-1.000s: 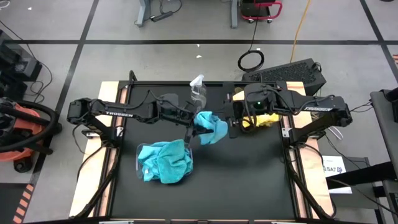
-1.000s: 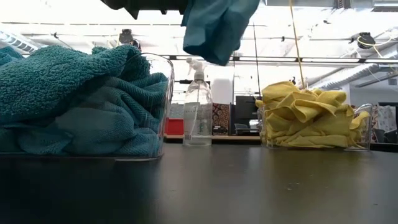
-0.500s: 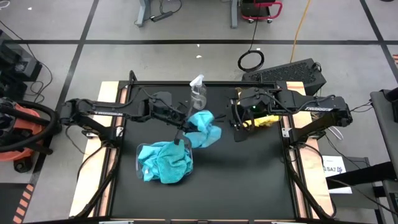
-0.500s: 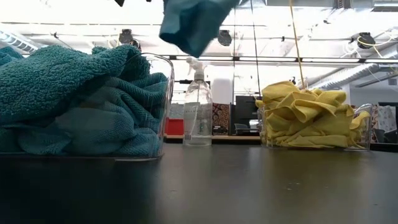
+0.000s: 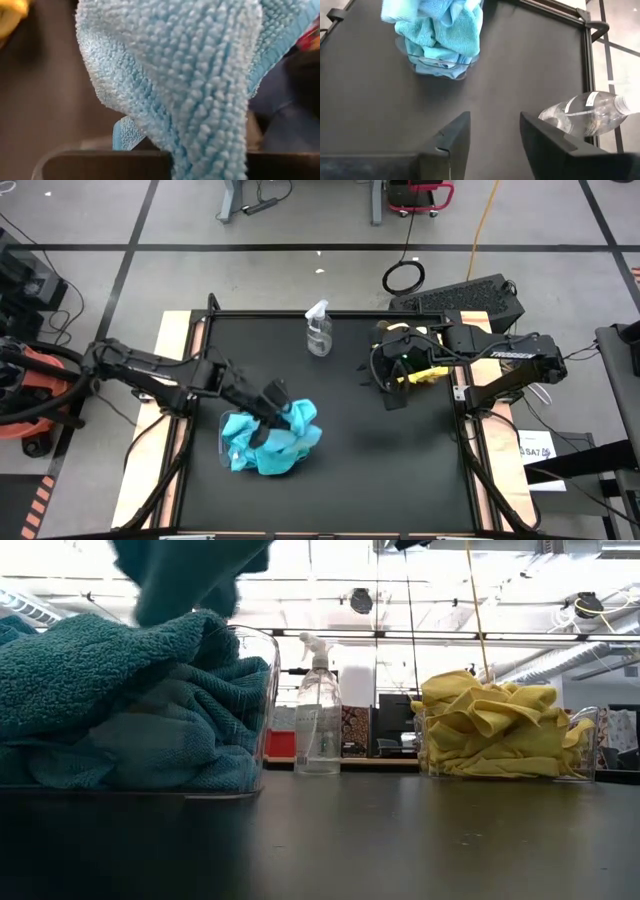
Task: Sort microfiber towel by color & place in baskets
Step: Put the blue towel into the bottom transparent bin
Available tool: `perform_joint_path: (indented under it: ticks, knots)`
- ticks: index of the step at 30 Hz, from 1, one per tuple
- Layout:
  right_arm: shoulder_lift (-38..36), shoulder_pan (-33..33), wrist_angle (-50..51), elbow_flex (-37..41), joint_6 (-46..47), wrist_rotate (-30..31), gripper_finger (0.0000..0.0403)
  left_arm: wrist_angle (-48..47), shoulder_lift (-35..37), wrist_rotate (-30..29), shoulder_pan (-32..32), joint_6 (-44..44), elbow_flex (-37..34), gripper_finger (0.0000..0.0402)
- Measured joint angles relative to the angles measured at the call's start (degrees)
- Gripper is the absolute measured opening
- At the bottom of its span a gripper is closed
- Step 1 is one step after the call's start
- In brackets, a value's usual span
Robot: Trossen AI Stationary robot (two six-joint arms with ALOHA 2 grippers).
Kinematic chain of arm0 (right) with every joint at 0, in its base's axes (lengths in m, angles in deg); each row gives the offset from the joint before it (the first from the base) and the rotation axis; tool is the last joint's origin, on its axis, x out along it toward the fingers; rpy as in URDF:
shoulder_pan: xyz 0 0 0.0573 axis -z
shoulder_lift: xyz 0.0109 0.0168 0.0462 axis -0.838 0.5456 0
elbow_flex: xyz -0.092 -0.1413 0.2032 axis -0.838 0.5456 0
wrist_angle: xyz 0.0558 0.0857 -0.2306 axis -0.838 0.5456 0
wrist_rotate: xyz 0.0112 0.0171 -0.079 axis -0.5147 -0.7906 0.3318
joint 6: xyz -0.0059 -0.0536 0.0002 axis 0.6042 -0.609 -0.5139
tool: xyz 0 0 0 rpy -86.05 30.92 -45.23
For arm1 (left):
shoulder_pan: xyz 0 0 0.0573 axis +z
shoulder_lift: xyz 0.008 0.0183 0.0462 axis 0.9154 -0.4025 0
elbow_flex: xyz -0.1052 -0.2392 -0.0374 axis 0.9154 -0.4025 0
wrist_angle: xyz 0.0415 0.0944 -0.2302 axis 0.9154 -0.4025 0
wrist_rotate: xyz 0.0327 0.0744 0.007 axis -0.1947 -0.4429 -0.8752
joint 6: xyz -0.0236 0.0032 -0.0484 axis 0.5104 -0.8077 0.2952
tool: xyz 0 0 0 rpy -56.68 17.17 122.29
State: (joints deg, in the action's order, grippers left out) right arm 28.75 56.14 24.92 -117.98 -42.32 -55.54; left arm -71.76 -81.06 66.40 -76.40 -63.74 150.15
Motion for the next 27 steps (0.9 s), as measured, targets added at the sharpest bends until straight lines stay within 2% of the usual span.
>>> perform_joint_path:
  ticks: [6, 9, 21, 27]
  knots:
    - [0.00, 0.00, 0.74, 0.00, 0.00, -0.02, 0.0165, -11.62, -0.61, -13.56, -5.31, 2.40, -1.51, 0.0009]
    - [0.00, 0.00, 0.76, 0.00, 0.00, 0.00, 0.0162, -11.29, -0.55, -17.54, -6.70, 5.06, -3.68, 0.0009]
    - [0.00, 0.00, 0.78, 0.00, 0.00, -0.02, 0.0160, -9.72, -0.59, -19.02, -11.32, 14.42, -15.52, 0.0009]
    - [0.00, 0.05, 0.78, 0.00, -0.07, -0.02, 0.0160, -4.83, -2.00, -19.18, -12.04, 17.51, -22.66, 0.0009]
